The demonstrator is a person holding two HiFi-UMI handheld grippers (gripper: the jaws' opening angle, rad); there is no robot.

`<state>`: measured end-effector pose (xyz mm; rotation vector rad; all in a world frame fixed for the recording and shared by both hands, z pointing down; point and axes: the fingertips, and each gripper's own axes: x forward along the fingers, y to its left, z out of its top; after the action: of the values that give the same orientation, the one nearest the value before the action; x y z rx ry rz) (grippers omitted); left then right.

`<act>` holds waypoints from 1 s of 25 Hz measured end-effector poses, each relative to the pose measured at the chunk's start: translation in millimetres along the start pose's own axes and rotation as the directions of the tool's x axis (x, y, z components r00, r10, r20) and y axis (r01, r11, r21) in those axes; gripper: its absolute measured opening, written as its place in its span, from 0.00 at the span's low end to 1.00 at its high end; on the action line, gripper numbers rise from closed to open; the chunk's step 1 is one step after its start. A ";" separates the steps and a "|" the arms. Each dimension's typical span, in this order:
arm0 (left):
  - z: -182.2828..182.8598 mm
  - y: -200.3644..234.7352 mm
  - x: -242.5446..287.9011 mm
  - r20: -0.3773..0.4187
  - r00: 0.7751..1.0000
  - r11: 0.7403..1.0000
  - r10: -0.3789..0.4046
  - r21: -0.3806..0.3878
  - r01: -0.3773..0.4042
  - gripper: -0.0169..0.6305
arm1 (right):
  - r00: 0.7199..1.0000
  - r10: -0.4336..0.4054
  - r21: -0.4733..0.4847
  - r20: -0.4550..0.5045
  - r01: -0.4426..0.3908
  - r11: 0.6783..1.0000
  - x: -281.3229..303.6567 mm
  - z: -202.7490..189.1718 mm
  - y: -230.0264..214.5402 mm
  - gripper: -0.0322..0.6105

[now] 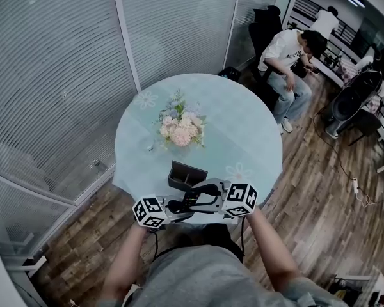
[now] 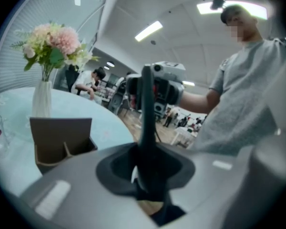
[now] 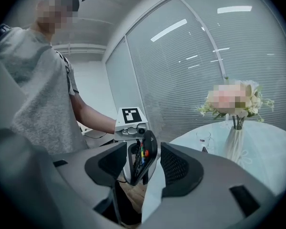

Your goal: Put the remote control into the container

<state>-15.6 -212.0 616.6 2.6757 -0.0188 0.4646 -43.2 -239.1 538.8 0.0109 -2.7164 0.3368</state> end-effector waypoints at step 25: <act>-9.5 -1.4 6.6 0.004 0.999 0.999 -0.053 -0.011 0.053 0.20 | 0.995 0.098 0.127 -0.016 -0.096 0.987 10.8 -15.7 4.0 0.16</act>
<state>-12.3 -206.5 626.3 2.6589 0.0479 0.4413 -47.2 -231.1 556.1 -0.0895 -2.6752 0.5338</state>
